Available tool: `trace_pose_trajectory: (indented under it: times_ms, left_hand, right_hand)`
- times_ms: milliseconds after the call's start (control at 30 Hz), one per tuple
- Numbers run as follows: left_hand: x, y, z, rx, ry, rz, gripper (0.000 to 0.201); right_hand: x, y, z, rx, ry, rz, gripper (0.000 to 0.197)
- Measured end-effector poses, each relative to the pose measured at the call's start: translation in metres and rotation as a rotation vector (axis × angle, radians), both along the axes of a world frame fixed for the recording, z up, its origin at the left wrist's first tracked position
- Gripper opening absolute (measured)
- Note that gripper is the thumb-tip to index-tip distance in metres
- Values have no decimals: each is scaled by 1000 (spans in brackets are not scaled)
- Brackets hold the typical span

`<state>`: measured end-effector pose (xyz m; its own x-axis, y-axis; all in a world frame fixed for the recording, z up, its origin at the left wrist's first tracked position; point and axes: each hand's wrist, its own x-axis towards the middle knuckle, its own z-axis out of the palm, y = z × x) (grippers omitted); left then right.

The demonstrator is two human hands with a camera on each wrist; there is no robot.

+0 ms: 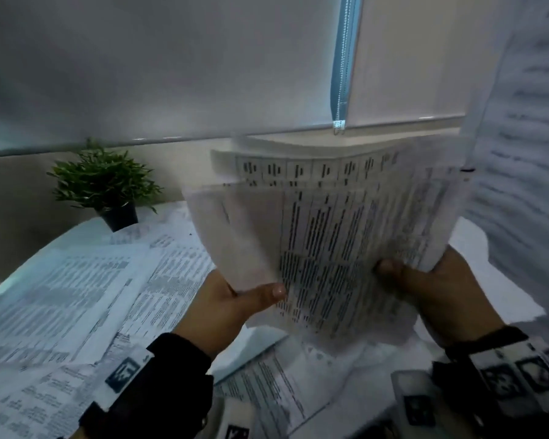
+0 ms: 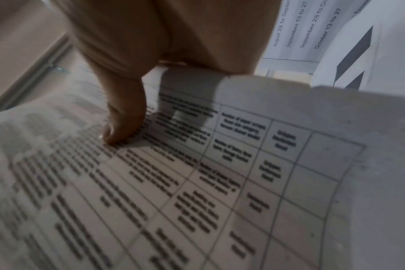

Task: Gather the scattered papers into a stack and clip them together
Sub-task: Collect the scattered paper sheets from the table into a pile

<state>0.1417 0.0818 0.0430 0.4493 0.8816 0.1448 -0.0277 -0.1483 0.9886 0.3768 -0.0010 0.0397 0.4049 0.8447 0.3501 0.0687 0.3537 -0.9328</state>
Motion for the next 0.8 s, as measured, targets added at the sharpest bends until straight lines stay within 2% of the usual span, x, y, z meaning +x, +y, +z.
trace_pose_trajectory:
  times_ms: [33, 67, 100, 167, 233, 300, 367, 433, 500, 633, 733, 800]
  left_hand:
    - [5, -2, 0, -6, -31, 14, 19]
    - [10, -3, 0, -14, -58, 54, 18]
    - [13, -1, -1, -13, -70, 108, 16]
    - [14, 4, -6, -9, -83, 219, 14]
    - [15, 7, -8, -22, -88, 225, 14]
    - [15, 6, -7, -72, -75, 152, 17]
    - [12, 7, -8, -96, -55, 134, 26]
    - [7, 10, -10, -81, -16, 163, 26]
    - [-2, 14, -11, -68, 56, 171, 20]
    - [-25, 29, -16, 44, 328, 117, 17]
    - [-39, 41, -22, 138, 593, 161, 13]
    - [-48, 42, -23, 141, 699, 172, 11]
  right_hand:
    - [0, 1, -1, -1, -26, -24, 74]
    - [0, 2, -3, -13, -37, -9, 64]
    - [2, 1, -3, -43, -45, 21, 53]
    - [10, -3, -7, -146, -83, 114, 46]
    - [23, -7, -8, -227, -86, 113, 39]
    - [37, -11, -4, -235, -81, -83, 25]
    - [55, -15, 0, -228, -102, -377, 15]
    - [85, -21, 1, -302, -167, -625, 17]
    - [125, -26, -6, -473, -217, -710, 28]
    - [175, -22, -12, -900, -479, -617, 44]
    - [179, -18, -20, -980, -529, -584, 52]
    - [178, -14, -30, -1027, -593, -607, 54]
